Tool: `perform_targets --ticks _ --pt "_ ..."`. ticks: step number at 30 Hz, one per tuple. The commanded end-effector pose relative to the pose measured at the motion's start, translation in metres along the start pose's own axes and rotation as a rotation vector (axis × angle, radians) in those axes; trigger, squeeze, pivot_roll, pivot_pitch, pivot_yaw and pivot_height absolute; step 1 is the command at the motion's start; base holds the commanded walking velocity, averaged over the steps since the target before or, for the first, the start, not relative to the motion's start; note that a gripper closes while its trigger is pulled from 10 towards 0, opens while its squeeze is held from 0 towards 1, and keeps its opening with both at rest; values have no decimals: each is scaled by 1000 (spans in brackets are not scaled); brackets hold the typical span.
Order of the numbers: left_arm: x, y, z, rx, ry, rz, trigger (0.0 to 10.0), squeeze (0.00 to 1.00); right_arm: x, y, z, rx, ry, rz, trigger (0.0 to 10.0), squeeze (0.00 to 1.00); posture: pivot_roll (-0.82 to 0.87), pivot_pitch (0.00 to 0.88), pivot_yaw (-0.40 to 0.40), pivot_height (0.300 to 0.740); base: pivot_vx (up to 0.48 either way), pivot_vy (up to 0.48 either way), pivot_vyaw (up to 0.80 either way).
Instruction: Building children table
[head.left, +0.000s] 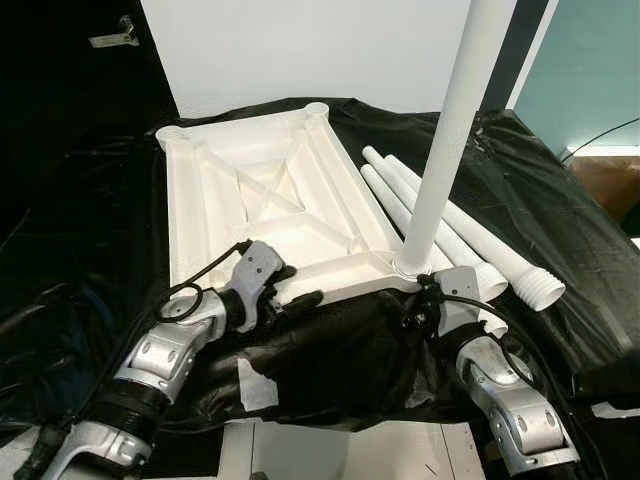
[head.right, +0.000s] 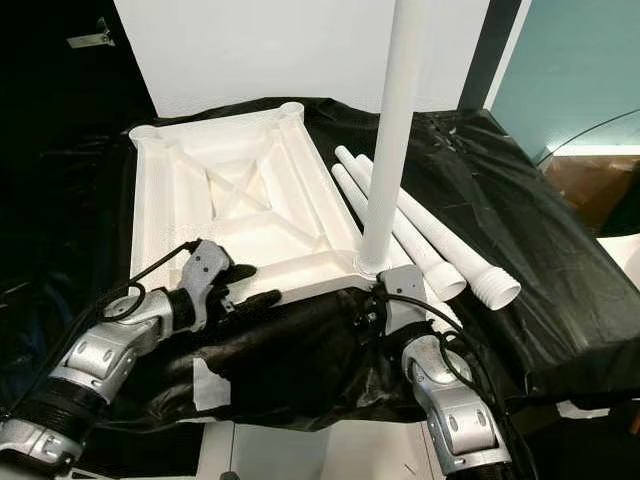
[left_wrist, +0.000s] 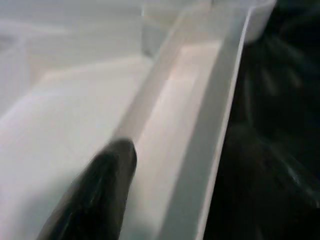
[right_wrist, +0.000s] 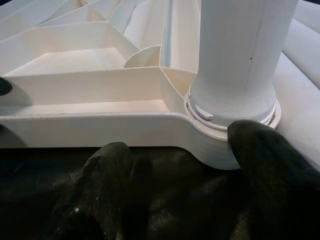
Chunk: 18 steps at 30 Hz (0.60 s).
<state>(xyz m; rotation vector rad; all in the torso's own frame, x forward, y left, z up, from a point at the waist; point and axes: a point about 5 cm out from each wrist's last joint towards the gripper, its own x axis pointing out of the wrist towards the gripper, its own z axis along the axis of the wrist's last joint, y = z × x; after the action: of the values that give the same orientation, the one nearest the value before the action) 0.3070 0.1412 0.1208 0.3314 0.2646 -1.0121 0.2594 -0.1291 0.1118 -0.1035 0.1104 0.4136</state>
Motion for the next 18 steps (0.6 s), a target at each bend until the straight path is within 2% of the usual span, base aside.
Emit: perform_targets --ticks 1,4,6,7,9,10,11,12,13,15,16,18 --pt "-2 -11 -16 -13 85 -193 10000 0 0 12 -15 42 70 62 10000 0 -64 29 -7 740 0 0 0" --pt "-4 -13 -34 27 193 -185 10000 0 -2 15 -17 53 83 69 10000 0 -65 38 -9 740 0 0 0" --pt "-4 -15 -37 26 204 -189 10000 0 -3 15 -17 61 82 67 10000 0 -68 39 -10 740 0 0 0" --pt "-4 -17 -38 18 204 -199 9333 0 -3 14 -17 76 78 62 3412 0 -69 39 -11 740 0 0 0" --pt "-3 -18 -38 12 201 -206 9333 0 -3 13 -16 87 75 59 3412 0 -69 39 -11 740 0 0 0" --pt "-2 -24 -39 -6 194 -244 4275 0 -3 11 -16 109 70 50 0 0 -70 37 -12 740 0 0 0" --pt "-2 -26 -38 -10 190 -261 2980 0 -3 10 -16 116 72 43 0 0 -70 36 -14 740 0 0 0" --pt "-1 -28 -38 -14 187 -279 1059 0 -2 8 -17 123 75 34 0 0 -70 36 -14 740 0 0 0" --pt "0 -30 -38 -19 186 -293 0 0 -2 6 -17 127 79 27 0 0 -70 35 -15 740 0 0 0" --pt "0 -30 -38 -19 186 -293 0 0 -2 6 -17 127 79 27 0 0 -70 35 -15 740 0 0 0" --pt "1 -35 -38 -28 182 -338 0 0 0 0 -18 124 84 11 0 0 -70 34 -15 740 0 0 0" --pt "1 -37 -38 -31 179 -360 0 0 1 -1 -18 121 86 6 0 0 -70 34 -15 740 0 0 0"
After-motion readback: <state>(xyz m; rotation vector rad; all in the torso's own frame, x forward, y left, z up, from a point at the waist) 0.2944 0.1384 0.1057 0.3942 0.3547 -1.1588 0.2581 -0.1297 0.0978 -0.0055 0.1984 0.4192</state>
